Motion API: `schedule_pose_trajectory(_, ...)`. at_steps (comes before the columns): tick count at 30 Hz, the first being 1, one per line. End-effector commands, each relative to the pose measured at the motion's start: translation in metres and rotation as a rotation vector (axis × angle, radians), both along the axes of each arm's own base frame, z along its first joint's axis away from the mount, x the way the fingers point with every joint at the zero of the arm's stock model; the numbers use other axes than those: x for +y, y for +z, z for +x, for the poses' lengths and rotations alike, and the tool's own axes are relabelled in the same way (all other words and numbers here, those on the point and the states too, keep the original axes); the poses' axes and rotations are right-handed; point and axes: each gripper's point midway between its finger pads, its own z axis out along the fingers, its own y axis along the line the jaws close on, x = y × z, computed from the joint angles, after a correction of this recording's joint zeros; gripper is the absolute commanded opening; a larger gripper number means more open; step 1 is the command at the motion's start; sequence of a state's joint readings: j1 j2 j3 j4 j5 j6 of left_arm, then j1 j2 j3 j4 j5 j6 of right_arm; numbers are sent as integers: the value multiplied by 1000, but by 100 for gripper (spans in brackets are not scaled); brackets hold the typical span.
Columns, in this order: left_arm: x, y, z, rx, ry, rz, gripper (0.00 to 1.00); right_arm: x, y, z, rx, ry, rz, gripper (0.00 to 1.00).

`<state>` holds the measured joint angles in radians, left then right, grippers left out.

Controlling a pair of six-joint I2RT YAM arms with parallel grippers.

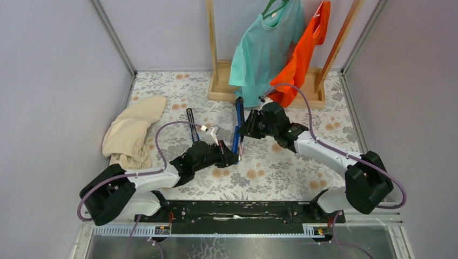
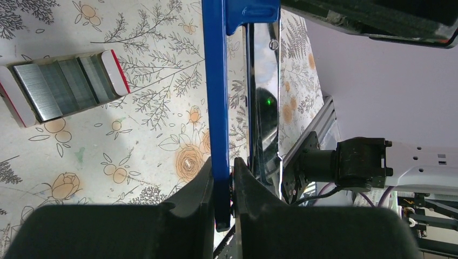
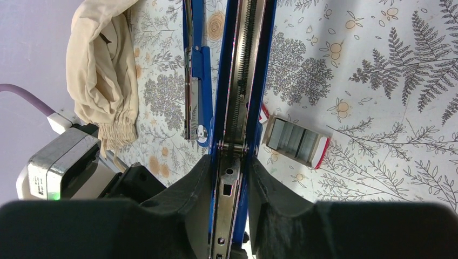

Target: Load the staples into the stapler

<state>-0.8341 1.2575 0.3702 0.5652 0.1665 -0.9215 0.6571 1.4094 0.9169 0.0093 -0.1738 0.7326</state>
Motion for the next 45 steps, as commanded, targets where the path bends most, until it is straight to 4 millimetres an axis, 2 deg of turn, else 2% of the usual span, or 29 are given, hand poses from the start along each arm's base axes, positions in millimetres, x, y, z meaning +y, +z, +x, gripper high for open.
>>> schedule_pose_trajectory(1, -14, 59, 19, -162, 12, -130, 12, 3, 9, 3, -46, 21, -18, 6)
schedule_pose_trajectory(3, -13, 55, 18, -155, 8, -121, 20, -1, 9, 4, -59, 9, -39, 0)
schedule_pose_trajectory(6, -11, 50, 17, -147, 7, -105, 35, -12, 9, 7, -81, -19, -87, 0)
schedule_pose_trajectory(11, -7, 42, 15, -132, 12, -77, 53, -28, 9, 12, -110, -35, -200, 0)
schedule_pose_trajectory(18, 8, 31, 16, -129, 53, 12, 71, -61, -12, 14, -113, -25, -435, 0)
schedule_pose_trajectory(23, 22, 22, 19, -135, 97, 89, 81, -78, -21, 17, -114, -42, -521, 0)
schedule_pose_trajectory(28, 50, 18, 30, -157, 195, 187, 87, -96, -33, 23, -109, -45, -652, 0)
schedule_pose_trajectory(35, 106, 21, 54, -176, 409, 316, 99, -109, -63, 34, -60, -11, -769, 0)
schedule_pose_trajectory(45, 166, -1, 70, -115, 657, 441, 100, -120, -101, 53, -20, 32, -817, 0)
